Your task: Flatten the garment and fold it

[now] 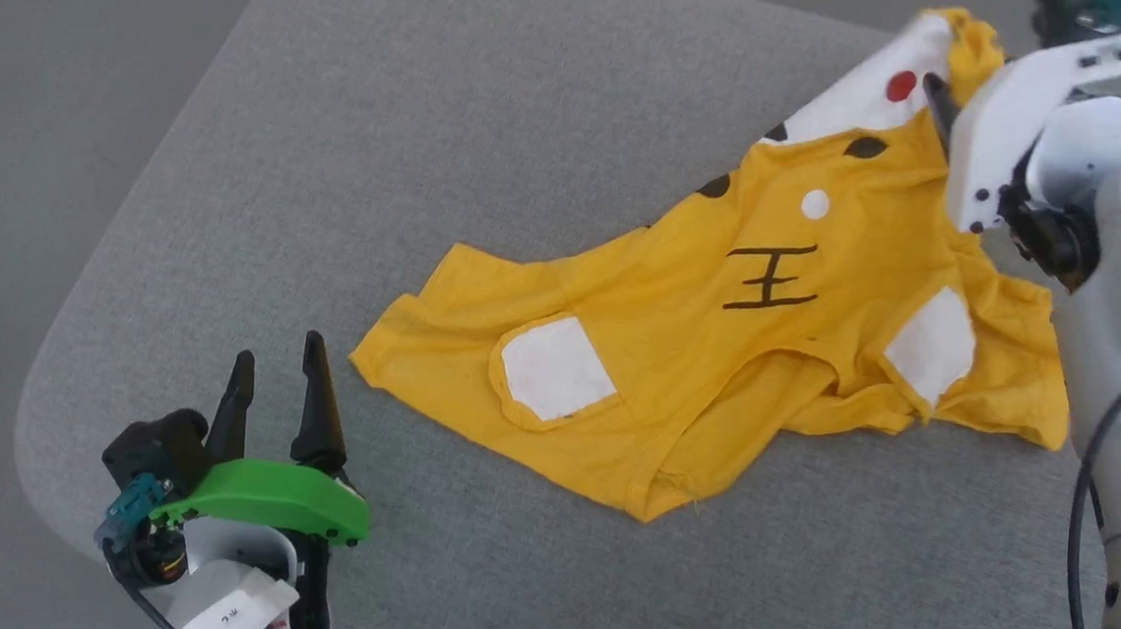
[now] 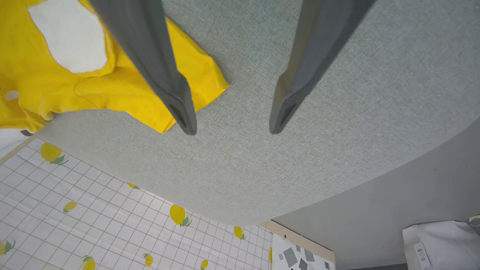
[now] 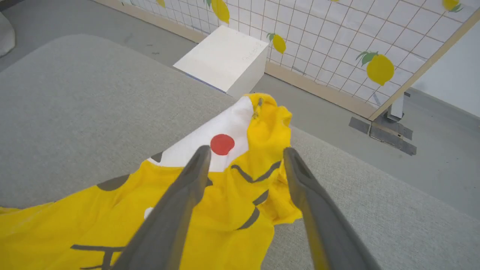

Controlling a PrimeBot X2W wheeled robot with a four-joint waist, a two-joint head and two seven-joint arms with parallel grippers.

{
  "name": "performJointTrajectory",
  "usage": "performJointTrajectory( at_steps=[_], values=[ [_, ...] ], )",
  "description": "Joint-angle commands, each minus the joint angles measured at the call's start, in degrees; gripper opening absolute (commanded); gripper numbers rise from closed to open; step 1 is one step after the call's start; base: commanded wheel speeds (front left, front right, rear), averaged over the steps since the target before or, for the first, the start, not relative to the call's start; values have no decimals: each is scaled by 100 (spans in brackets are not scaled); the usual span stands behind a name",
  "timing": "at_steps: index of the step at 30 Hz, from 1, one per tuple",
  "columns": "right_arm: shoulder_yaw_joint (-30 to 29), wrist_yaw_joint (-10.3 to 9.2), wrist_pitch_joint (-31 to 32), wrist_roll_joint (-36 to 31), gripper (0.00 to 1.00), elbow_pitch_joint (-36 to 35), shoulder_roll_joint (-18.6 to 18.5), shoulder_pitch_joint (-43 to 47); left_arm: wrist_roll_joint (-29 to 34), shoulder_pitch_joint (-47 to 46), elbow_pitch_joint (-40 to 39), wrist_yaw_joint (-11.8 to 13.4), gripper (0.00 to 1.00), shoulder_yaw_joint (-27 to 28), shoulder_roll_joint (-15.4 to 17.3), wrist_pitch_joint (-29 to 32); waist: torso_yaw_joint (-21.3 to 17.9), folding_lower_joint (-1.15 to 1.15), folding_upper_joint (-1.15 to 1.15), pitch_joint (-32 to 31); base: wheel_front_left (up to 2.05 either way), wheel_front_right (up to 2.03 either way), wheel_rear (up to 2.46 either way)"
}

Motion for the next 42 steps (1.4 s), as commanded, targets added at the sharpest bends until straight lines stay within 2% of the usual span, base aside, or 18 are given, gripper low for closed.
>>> performJointTrajectory(
  at_steps=[1, 5, 10, 17, 20, 25, 26, 27, 28, 31, 35, 42],
  values=[
    [-96, -8, -289, 180, 100, -110, 21, 199, 31, 27, 20, -31, 100, 26, 1, -43, -218, -1, 0, -269, 0, 0, 0],
    [-384, -8, -1224, 648, 100, -636, 61, 795, 41, 98, 33, -15, 100, 30, 87, 30, -465, -1, 0, -506, 0, 0, 0],
    [-687, -8, -1616, 919, 100, -1282, 96, 1738, 32, 173, 83, 145, 100, -15, 181, 543, -769, -1, 0, -675, 0, 0, 0],
    [-1072, -8, -1319, 973, 100, -2374, 319, 2920, -18, 23, 314, 642, 100, -63, 533, 2321, -1152, -1, 0, -626, 0, 0, 0],
    [-1162, -8, -1141, 931, 100, -2772, 397, 3253, -61, -67, 297, 737, 100, -76, 638, 2806, -1260, -1, 0, -557, 0, 0, 0],
    [-1168, -8, -813, 858, 100, -3288, 490, 3621, -191, -190, 475, 708, 100, -213, 734, 3563, -1377, -1, 0, -430, 0, 0, 0],
    [-1167, -8, -779, 839, 100, -3361, 501, 3654, -210, -205, 494, 706, 89, -227, 734, 3634, -1387, -1, 0, -408, 0, 0, 0],
    [-1166, -8, -733, 826, 100, -3440, 518, 3689, -241, -226, 500, 706, 39, -224, 714, 3654, -1390, -1, 0, -385, 0, 0, 0],
    [-1151, -8, -676, 812, 100, -3491, 524, 3716, -257, -233, 505, 701, 0, -225, 699, 3647, -1388, -1, 0, -372, 0, 0, 0],
    [-1060, -8, -477, 756, 100, -3659, 504, 3797, -382, -208, 484, 667, 0, -140, 615, 3487, -1359, -1, 0, -352, 0, 0, 0],
    [-839, -8, -24, 630, 100, -3809, 351, 3879, -510, -92, 230, 632, 0, 80, 528, 2985, -1292, -1, 0, -372, 0, 0, 0],
    [-322, -8, 1385, 321, 100, -3584, 95, 3626, -414, 368, -664, 740, 0, 176, 425, 2385, -1178, -1, 0, -385, 0, 0, 0]
  ],
)
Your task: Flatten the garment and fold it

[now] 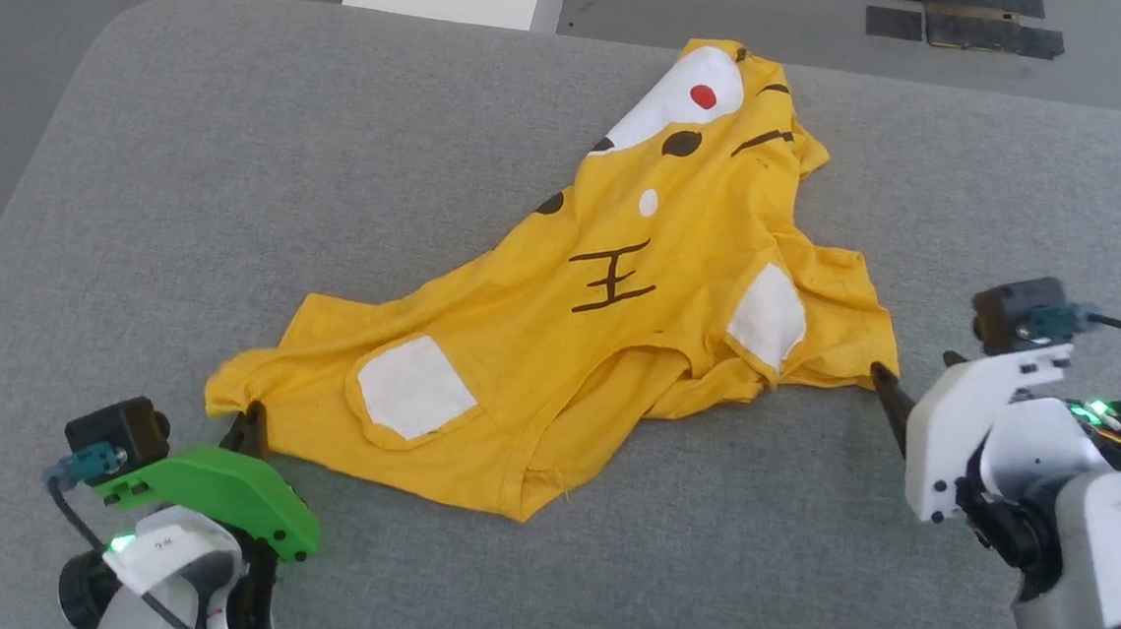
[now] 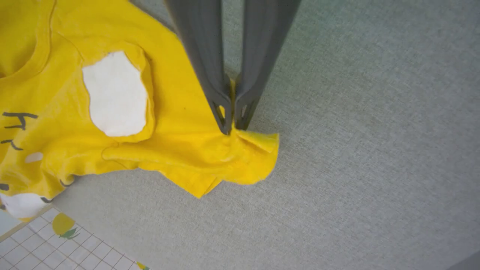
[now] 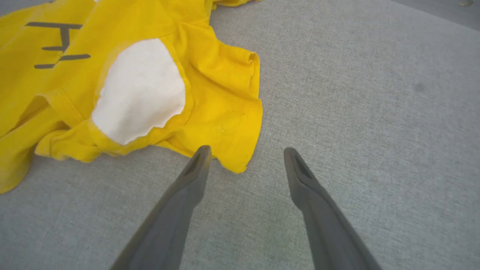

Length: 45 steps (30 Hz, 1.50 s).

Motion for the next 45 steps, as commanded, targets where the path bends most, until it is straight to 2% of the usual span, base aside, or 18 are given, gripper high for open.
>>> performJointTrajectory(
  at_steps=[1, 9, 13, 16, 17, 18, 19, 23, 27, 31, 37, 42, 45],
  values=[
    [98, -6, 174, -85, 100, 72, -55, -169, 65, 122, -133, 42, 0, -24, -62, -28, 53, 0, 0, 31, 0, 0, 0],
    [336, -6, 876, -426, 100, 951, -135, -789, 99, 283, -539, 89, 0, -290, -175, 99, 261, 0, 0, 268, 0, 0, 0],
    [650, -6, 1166, -431, 100, 1404, -110, -956, 84, 252, -532, 87, 0, -409, -241, 114, 317, 0, 0, 407, 0, 0, 0],
    [1110, -6, 1476, -265, 100, 1680, -216, -980, 66, 217, -466, 60, 0, -457, -268, 74, 337, 0, 0, 460, 0, 0, 0],
    [1181, -6, 1544, -187, 81, 1727, -250, -988, 65, 205, -449, 51, 0, -466, -271, 58, 339, 0, 0, 462, 0, 0, 0],
    [1233, -6, 1553, -62, 16, 1738, -278, -1004, 64, 188, -437, 43, 0, -473, -274, 37, 342, 0, 0, 462, 0, 0, 0],
    [1231, -6, 1503, 58, 0, 1717, -287, -1020, 69, 168, -439, 36, 0, -468, -271, 5, 338, 0, 0, 451, 0, 0, 0],
    [971, -6, 1108, 584, 0, 1507, -326, -1030, -79, 115, -540, -22, 0, -372, -301, -125, 299, 0, 0, 282, 0, 0, 0],
    [486, -6, 693, 1195, 0, 958, -365, -887, -282, 105, -849, -125, 0, -232, -325, -293, 184, 0, 0, 25, 0, 0, 0],
    [28, -6, 579, 1966, 0, 186, -387, -691, -467, 79, -1278, -228, 0, -84, -282, -337, -31, 0, 0, -262, 0, 0, 0],
    [-719, -6, 618, 3176, 0, -888, -138, -918, -728, -532, -1925, -376, 0, 225, -69, -274, -428, 0, 0, -610, 0, 0, 0],
    [-1143, -6, 730, 3412, 0, -1127, 10, -1710, -864, -1610, -2067, -405, 0, 417, 254, 42, -704, 0, 0, -804, 0, 0, 0],
    [-1385, -6, 730, 3275, 0, -1023, 85, -2391, -859, -2452, -1889, -385, 0, 494, 460, 198, -839, 0, 0, -860, 0, 0, 0]
  ],
)
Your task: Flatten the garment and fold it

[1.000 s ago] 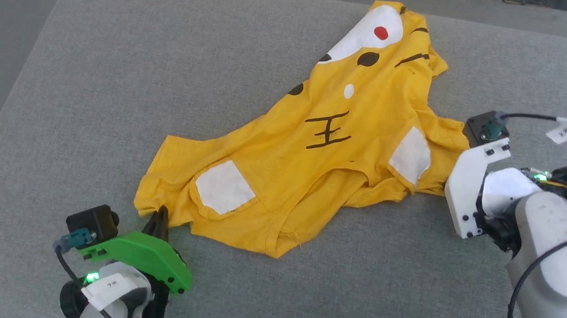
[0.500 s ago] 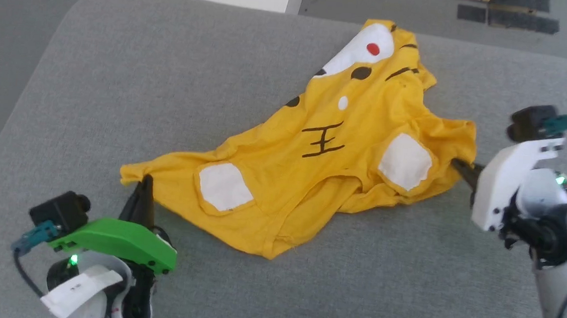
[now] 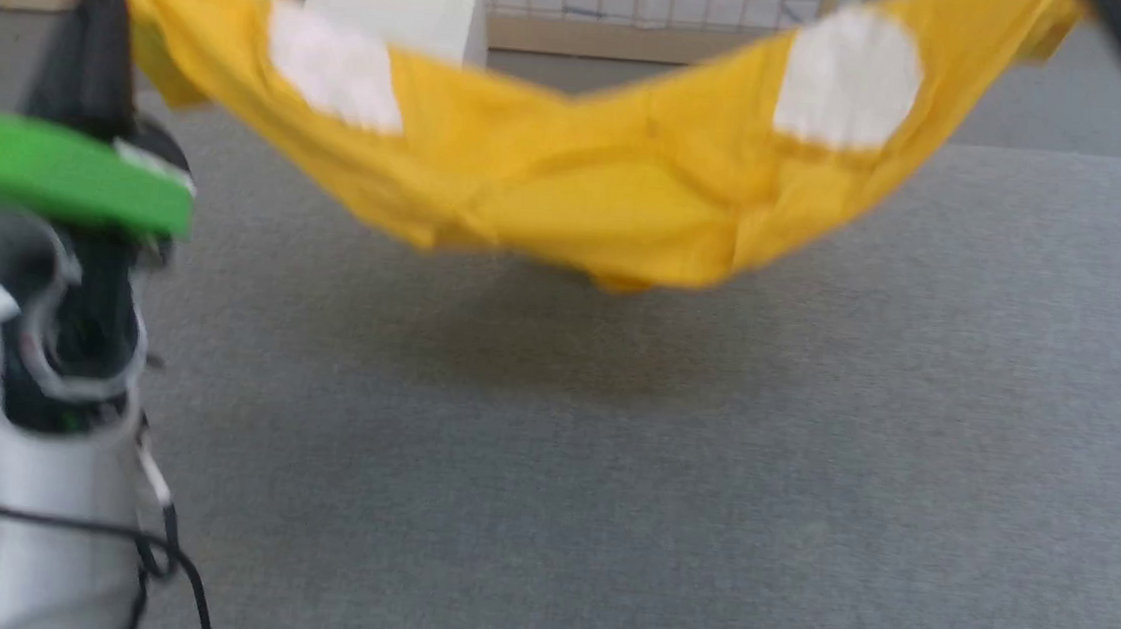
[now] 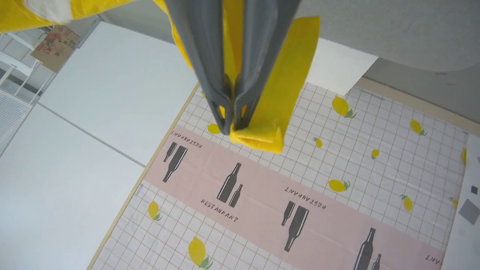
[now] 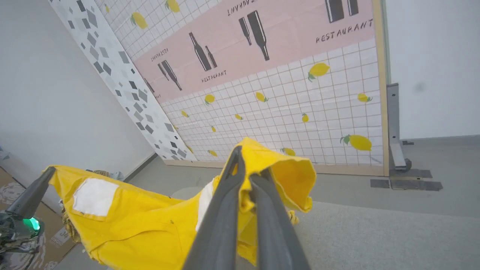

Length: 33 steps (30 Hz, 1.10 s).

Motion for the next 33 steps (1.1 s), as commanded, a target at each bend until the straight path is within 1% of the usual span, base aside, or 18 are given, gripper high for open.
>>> performJointTrajectory(
  at_steps=[1, 4, 9, 10, 12, 15, 17, 20, 23, 26, 29, 33],
  values=[
    [-47, -6, 7, -153, 0, 56, -22, -274, -4, -361, 100, -6, 0, 29, 83, 36, -266, 0, 0, -199, 0, 0, 0],
    [-197, -6, -14, -485, 0, 339, -22, -950, 85, -1180, 515, -22, 0, 13, 255, 96, -340, 0, 0, -160, 0, 0, 0],
    [-433, -6, -129, -984, 0, 1076, 133, -1999, 135, -2364, 1461, -9, 0, -58, 327, 142, -449, 0, 0, 31, 0, 0, 0],
    [-458, -6, -149, -1102, 0, 1256, 170, -2201, 237, -2576, 1694, -17, 0, -123, 405, 164, -477, 0, 0, 105, 0, 0, 0],
    [-458, -6, -233, -1327, 0, 1531, 203, -2532, 291, -2946, 2084, -12, 0, -188, 424, 183, -515, 0, 0, 251, 0, 0, 0],
    [-493, -6, -344, -1597, 0, 1906, 281, -2998, 518, -3452, 2587, 3, 0, -371, 550, 270, -587, 0, 0, 562, 0, 0, 0],
    [-318, -6, -440, -1935, 0, 2108, 229, -3316, 740, -3843, 2930, 44, 0, -528, 648, 321, -641, 0, 0, 834, 0, 0, 0],
    [-246, -6, -687, -2275, 0, 2366, 252, -3822, 1045, -4443, 3235, 160, 0, -676, 796, 368, -760, 0, 0, 1294, 0, 0, 0],
    [-356, -6, -1177, -2557, 0, 2647, 373, -4357, 1363, -5036, 3399, 235, 0, -822, 906, 229, -845, 0, 0, 1658, 0, 0, 0],
    [-459, -6, -1679, -2690, 0, 2899, 500, -4736, 1530, -5452, 3464, 253, 0, -910, 933, 81, -902, 0, 0, 1891, 0, 0, 0],
    [-471, -6, -2002, -2729, 0, 3194, 575, -4981, 1529, -5749, 3505, 253, 0, -884, 895, -101, -925, 0, 0, 2086, 0, 0, 0],
    [-458, -6, -2168, -2604, 0, 3472, 563, -4995, 1443, -5755, 3662, 185, 0, -854, 857, -244, -859, 0, 0, 2219, 0, 0, 0]
  ],
)
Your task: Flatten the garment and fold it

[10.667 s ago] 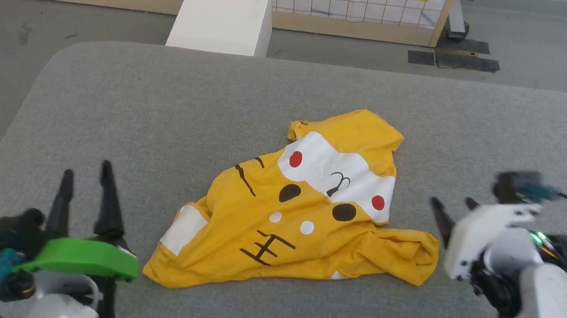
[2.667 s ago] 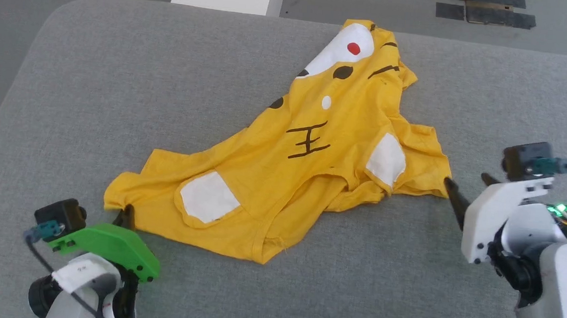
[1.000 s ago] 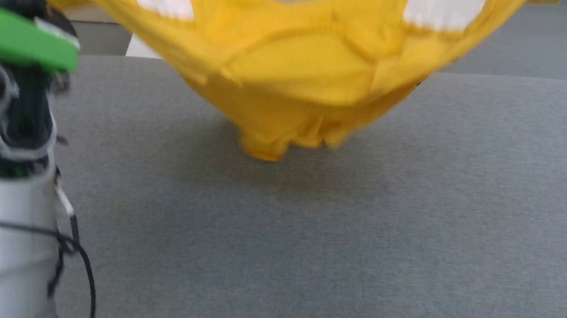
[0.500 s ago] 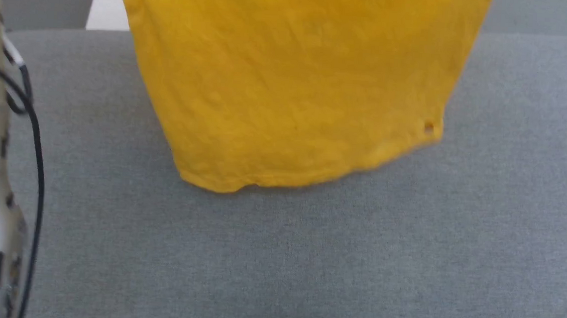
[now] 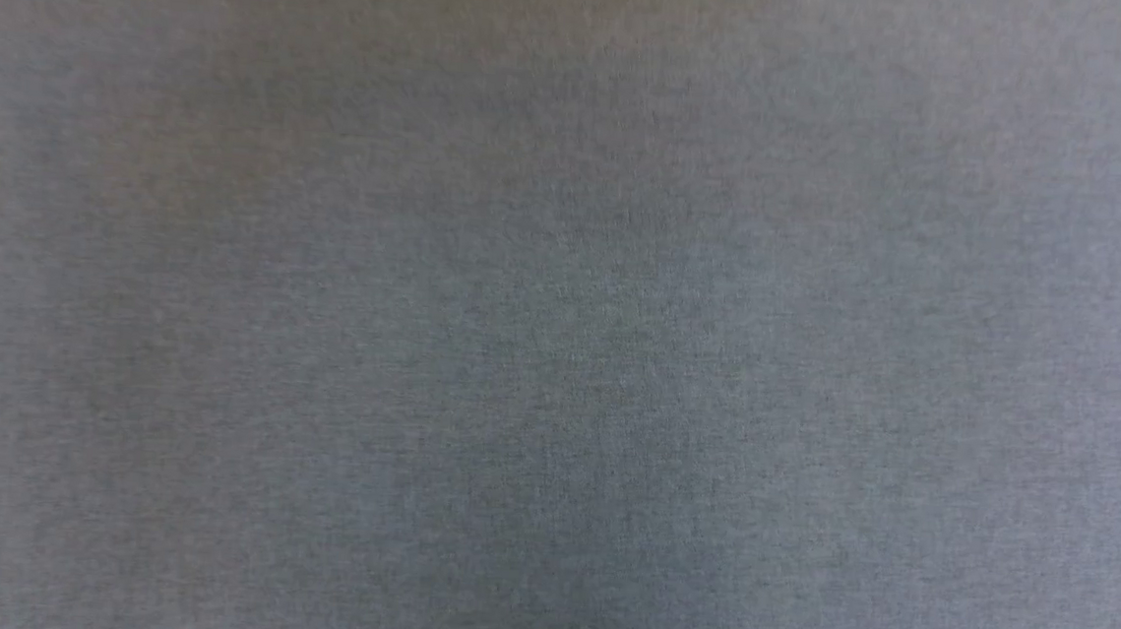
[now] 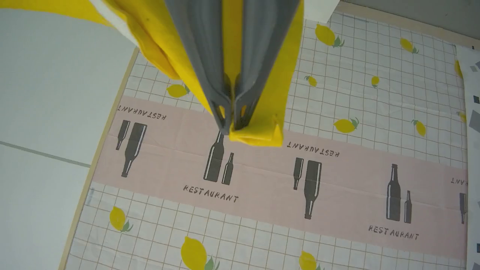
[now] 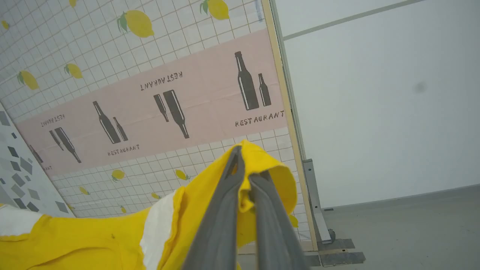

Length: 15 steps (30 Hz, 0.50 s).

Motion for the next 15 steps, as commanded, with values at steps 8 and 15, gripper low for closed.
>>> performJointTrajectory(
  at_steps=[8, 15],
  values=[
    [209, -6, -228, 582, 0, 70, -375, 775, -512, 834, 429, -274, 0, 266, -219, -430, 239, -1, 0, 125, 0, 0, 0],
    [442, -6, -597, 1596, 0, -478, -681, 2400, -1131, 2289, 515, -826, 0, 437, -578, -829, 561, -1, 0, -618, 0, 0, 0]
  ],
)
